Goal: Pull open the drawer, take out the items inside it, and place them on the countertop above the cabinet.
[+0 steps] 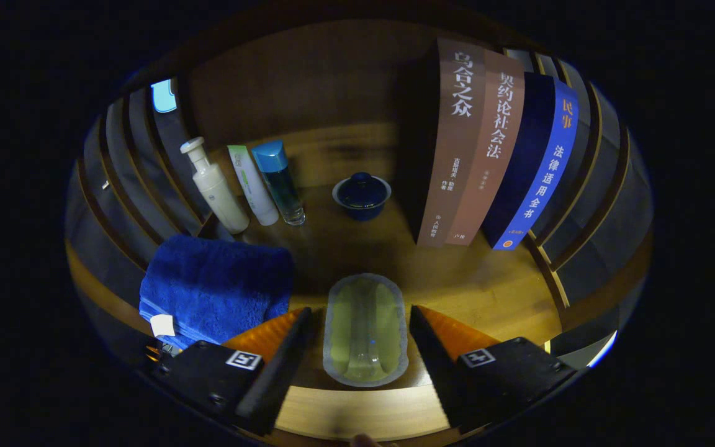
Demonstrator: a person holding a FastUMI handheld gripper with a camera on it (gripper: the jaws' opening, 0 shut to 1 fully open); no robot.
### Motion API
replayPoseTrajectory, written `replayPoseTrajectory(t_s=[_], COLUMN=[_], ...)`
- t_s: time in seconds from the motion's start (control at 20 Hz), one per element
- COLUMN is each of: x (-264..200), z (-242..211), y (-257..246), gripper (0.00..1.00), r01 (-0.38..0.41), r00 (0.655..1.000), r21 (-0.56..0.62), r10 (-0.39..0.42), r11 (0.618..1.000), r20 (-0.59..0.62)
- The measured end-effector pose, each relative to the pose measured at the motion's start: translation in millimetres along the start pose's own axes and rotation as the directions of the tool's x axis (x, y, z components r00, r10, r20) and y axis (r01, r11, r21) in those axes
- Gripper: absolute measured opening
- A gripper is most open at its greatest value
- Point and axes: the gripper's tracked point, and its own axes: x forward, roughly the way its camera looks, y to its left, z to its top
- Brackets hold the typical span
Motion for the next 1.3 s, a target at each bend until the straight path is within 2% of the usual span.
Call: replayPoseTrajectory(t_s=[0.05,0.2,0.35,0.45,0.65,0.85,0.95,1.15,1.3], x=[-2.5,-23.9,-63.0,-97.3,-163.1,-203.7,-213.4,-222.7,-224.5], z=[-1.7,-0.7,7.7,9.1,-1.3,-45.2,-71.6,-132.9,-178.3], y=[-0.9,1.6,1.7,2.2,0.8,12.2,14.4,15.3,16.8], gripper=[1.00,1.00,1.00,1.00,0.99,0.99,0.99,0.99,0.99], r01=[0.007,0.007,0.020,0.031,0.064,-0.021,-0.035,-0.033,-0.031], r00=[1.000,0.996,0.969,0.933,0.832,0.779,0.760,0.741,0.741], r21=[-0.008,-0.036,-0.050,-0.052,-0.037,0.001,-0.006,-0.025,-0.041], r10=[-0.007,-0.004,-0.007,-0.010,-0.033,0.016,0.031,0.041,0.051], r11=[1.000,0.999,0.999,0.998,0.997,1.000,0.999,0.999,0.999], r20=[0.015,0.089,0.246,0.359,0.554,0.627,0.650,0.670,0.670])
